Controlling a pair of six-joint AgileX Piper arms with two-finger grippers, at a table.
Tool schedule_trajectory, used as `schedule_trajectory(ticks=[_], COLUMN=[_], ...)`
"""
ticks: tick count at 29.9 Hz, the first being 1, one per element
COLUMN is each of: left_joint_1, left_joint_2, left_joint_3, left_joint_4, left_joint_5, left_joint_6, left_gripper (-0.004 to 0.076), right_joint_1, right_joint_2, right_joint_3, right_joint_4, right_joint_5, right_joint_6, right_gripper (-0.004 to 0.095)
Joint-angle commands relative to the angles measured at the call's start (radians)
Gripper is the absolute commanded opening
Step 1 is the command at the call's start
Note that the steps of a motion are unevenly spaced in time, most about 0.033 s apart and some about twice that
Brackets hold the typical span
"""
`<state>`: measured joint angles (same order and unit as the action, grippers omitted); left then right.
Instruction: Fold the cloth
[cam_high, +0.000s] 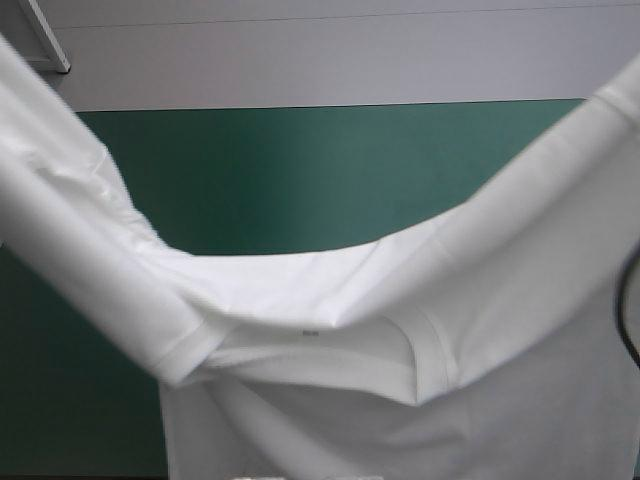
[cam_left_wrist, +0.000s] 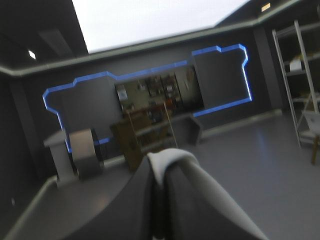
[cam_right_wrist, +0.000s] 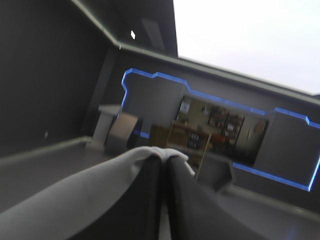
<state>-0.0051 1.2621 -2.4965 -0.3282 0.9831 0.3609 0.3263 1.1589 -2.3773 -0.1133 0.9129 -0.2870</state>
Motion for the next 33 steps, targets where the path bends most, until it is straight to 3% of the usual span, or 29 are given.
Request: schedule_trajectory(ticks=[1, 6, 11, 19, 22, 33], left_joint_1=[-0.003, -0.003, -0.003, -0.005, -0.005, -0.056], left_joint_2=[0.056, 0.131, 0.212, 0.404, 0.482, 0.765], left_joint_3=[0.149, 0.345, 0.513, 0.592, 0.592, 0.592], left_joint_4=[0.007, 0.005, 0.007, -0.017, -0.079, -0.174], left_joint_5=[-0.058, -0.092, -0.164, -0.306, -0.369, -0.416], left_joint_6=[-0.003, 0.02, 0.045, 0.078, 0.128, 0.195], left_gripper=[0.0019, 0.0019, 0.0019, 0.0019, 0.0019, 0.0019], right_joint_1=[0.002, 0.002, -0.067, -0.337, -0.395, -0.416], right_joint_2=[0.064, 0.128, 0.203, 0.396, 0.476, 0.716], right_joint_3=[0.116, 0.311, 0.491, 0.555, 0.554, 0.554], right_joint_4=[-0.049, -0.058, -0.011, 0.391, 0.485, 0.502], right_joint_5=[-0.049, -0.056, -0.143, -0.261, -0.287, -0.306], right_joint_6=[0.041, 0.117, 0.146, -0.051, -0.107, -0.143], right_gripper=[-0.0018, -0.0017, -0.0018, -0.0018, -0.0018, -0.0009])
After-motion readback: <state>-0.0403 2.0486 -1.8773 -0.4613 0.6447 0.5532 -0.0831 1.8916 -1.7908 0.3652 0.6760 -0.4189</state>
